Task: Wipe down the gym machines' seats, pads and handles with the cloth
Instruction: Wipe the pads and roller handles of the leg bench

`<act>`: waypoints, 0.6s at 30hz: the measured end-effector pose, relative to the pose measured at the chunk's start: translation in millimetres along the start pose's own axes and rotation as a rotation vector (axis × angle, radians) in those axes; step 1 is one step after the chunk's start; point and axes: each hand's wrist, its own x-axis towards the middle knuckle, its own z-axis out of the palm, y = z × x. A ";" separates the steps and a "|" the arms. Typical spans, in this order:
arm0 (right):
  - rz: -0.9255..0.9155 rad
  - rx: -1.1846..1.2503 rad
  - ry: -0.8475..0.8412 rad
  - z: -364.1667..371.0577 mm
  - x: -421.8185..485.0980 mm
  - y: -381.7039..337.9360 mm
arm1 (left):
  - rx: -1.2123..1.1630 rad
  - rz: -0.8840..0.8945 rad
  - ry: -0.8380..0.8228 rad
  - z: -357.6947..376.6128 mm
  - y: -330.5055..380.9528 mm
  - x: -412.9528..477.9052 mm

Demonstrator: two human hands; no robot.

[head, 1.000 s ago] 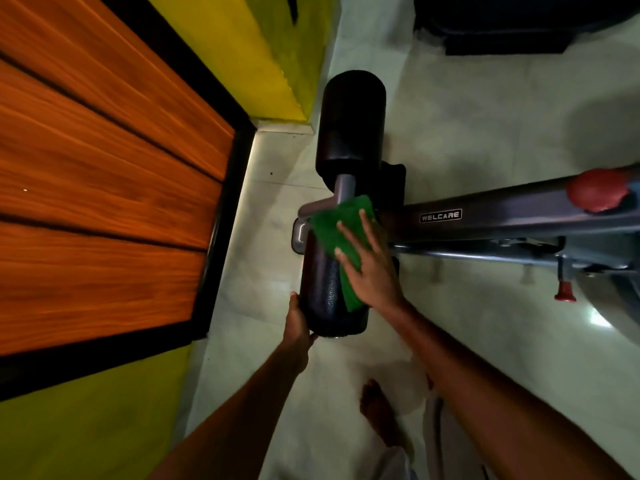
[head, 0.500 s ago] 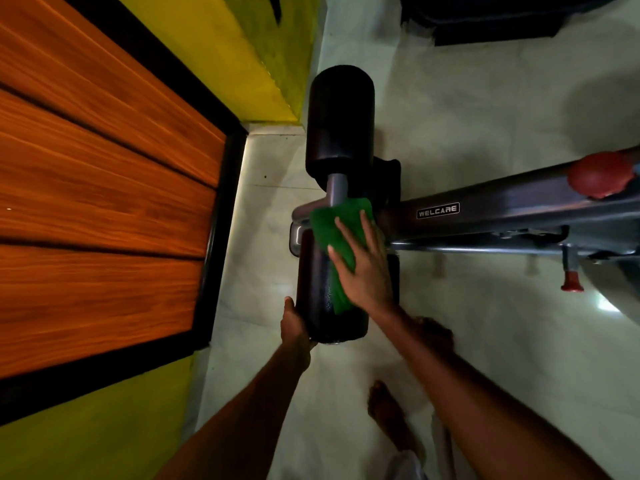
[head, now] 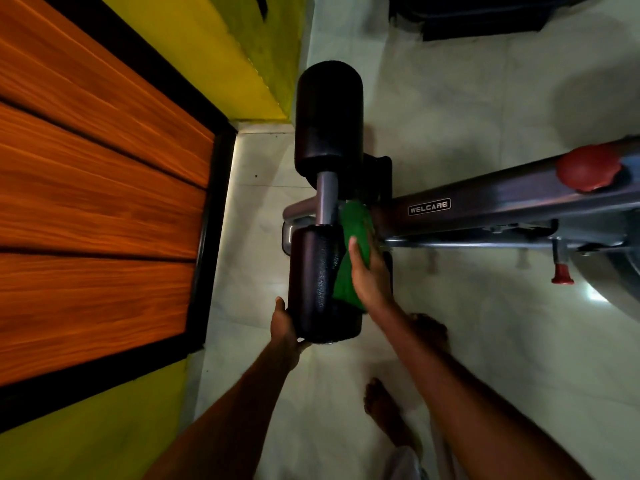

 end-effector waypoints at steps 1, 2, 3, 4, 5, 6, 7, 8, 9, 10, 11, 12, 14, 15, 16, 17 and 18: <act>0.004 -0.015 0.033 2.6 12.7 -11.5 | 0.041 0.043 0.034 -0.7 0.2 1.9; -0.057 -0.065 0.082 5.4 14.2 -18.5 | 0.097 0.105 0.109 -1.5 1.8 4.5; -0.166 -0.137 0.121 9.0 6.3 -17.9 | 0.166 0.177 0.197 -1.4 4.9 7.0; -0.291 -0.228 0.126 14.3 -10.3 -9.5 | 0.209 0.255 0.258 -0.4 9.1 6.8; -0.412 -0.319 0.112 16.5 -35.0 1.7 | 0.239 0.311 0.275 1.6 11.7 8.0; -0.514 -0.408 0.072 16.1 -61.4 18.7 | 0.239 0.316 0.262 3.7 12.2 10.6; -0.593 -0.473 -0.001 12.7 -86.9 37.4 | 0.232 0.300 0.238 6.1 11.2 12.3; -0.646 -0.500 -0.071 6.4 -105.6 54.0 | 0.218 0.274 0.192 7.0 5.8 18.4; -0.664 -0.491 -0.113 -1.7 -111.4 65.1 | 0.230 0.259 0.157 9.6 2.3 19.2; -0.648 -0.452 -0.133 -8.2 -106.3 67.2 | 0.251 0.247 0.153 13.0 1.7 12.5; -0.600 -0.394 -0.130 -10.4 -93.2 64.0 | 0.281 0.262 0.161 16.3 3.6 6.1; -0.539 -0.327 -0.111 -9.0 -73.8 56.0 | 0.332 0.306 0.190 19.1 6.7 0.8; -0.396 -0.212 -0.031 -4.3 -26.7 23.7 | 0.424 0.396 0.240 22.5 10.1 -1.9; -0.302 -0.154 -0.001 -2.0 -5.2 6.9 | 0.413 0.404 0.241 21.9 9.8 -0.7; -0.184 -0.086 0.020 0.4 13.1 -5.1 | 0.384 0.387 0.243 21.1 10.4 -0.9; -0.068 -0.005 0.028 2.5 24.0 -12.3 | 0.353 0.383 0.235 20.2 11.2 -0.9; 0.002 0.058 0.047 4.2 27.0 -14.7 | 0.341 0.371 0.229 19.3 11.6 0.3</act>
